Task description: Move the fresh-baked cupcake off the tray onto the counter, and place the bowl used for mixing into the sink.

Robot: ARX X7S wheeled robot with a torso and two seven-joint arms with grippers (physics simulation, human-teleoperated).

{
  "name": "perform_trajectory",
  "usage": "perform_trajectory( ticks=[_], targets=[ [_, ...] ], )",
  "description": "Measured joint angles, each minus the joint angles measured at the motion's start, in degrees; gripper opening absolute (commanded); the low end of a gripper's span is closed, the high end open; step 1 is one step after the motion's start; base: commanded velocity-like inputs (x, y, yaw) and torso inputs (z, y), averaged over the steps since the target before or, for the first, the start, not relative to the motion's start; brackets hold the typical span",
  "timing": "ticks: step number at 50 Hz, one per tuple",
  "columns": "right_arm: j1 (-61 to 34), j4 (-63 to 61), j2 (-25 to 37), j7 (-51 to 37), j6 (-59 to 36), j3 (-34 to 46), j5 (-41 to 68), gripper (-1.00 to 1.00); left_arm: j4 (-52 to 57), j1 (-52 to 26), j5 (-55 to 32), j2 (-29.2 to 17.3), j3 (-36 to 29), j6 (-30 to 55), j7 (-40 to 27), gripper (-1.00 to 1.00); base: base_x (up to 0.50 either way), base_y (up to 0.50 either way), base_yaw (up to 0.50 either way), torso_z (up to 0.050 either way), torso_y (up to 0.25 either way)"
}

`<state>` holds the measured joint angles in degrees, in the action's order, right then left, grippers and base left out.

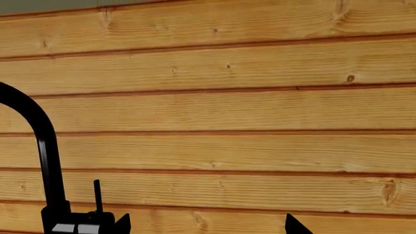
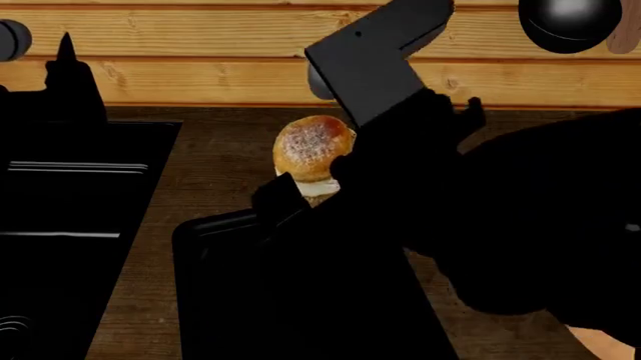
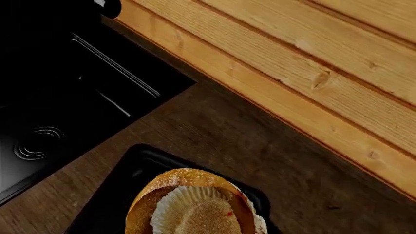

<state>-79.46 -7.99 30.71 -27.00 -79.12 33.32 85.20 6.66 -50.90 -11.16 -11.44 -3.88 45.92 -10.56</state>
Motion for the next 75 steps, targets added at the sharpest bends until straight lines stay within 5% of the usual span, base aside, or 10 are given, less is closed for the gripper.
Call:
perform_trajectory(
  ticks=[31,75],
  targets=[
    [-16.1,22.0,7.8,7.8,0.7,5.6,-16.2,-1.0,0.1,0.0,-0.9,-0.5,-0.3,-0.2,-0.6,1.0,0.0,0.0,0.0,0.0,0.0],
    [-18.7,32.7,21.6,4.1,-0.1,8.6,-25.4,-1.0,-0.6,-1.2,-2.0,-0.4,-1.5,-0.1,-1.7,1.0,0.0,0.0,0.0,0.0,0.0]
  ],
)
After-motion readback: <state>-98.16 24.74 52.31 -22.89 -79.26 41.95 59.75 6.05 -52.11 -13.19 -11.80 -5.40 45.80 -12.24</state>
